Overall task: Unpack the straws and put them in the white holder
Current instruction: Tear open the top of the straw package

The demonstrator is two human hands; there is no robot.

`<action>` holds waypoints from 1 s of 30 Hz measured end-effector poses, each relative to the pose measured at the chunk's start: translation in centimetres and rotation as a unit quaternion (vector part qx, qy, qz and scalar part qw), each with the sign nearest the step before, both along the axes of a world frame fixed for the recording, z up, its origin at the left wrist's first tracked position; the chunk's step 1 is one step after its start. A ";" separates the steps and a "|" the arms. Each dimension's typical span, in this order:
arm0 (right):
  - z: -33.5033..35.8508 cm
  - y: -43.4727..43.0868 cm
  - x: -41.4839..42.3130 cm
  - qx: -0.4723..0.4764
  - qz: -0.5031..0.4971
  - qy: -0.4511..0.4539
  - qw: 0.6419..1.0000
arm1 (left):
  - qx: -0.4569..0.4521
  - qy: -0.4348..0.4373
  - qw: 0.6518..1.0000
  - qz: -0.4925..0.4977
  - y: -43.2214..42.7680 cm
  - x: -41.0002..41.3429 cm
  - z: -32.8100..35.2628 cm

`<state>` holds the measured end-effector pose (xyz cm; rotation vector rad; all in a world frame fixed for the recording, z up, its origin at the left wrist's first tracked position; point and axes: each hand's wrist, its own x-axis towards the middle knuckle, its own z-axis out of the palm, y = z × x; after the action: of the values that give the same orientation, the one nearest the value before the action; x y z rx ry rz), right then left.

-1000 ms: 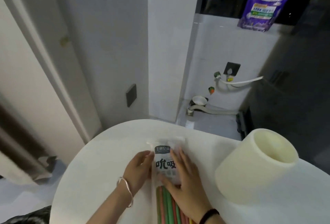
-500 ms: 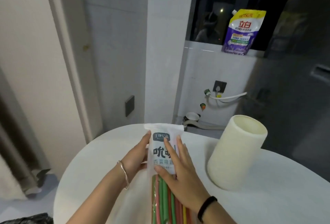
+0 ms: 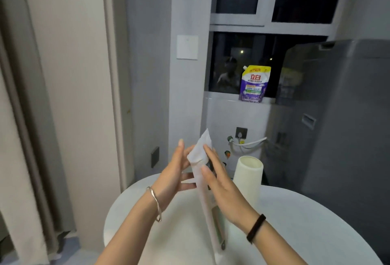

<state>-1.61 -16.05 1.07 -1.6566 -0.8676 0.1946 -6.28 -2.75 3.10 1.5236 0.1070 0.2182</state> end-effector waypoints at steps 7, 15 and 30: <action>1.2 -2.4 -2.9 0.056 -0.025 0.057 0.997 | 0.032 -0.027 0.999 0.030 -2.5 -3.3 0.9; 2.0 -4.1 -4.3 0.049 -0.039 0.129 0.990 | 0.028 -0.006 0.999 0.037 -3.9 -4.0 0.7; 1.8 -4.1 -5.1 0.039 -0.065 0.158 0.985 | 0.031 0.023 0.999 0.028 -3.7 -4.7 0.6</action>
<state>-6.75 -20.19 2.92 -1.5510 -0.5201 0.3200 -11.03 -6.45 3.68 1.5895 0.1810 0.2328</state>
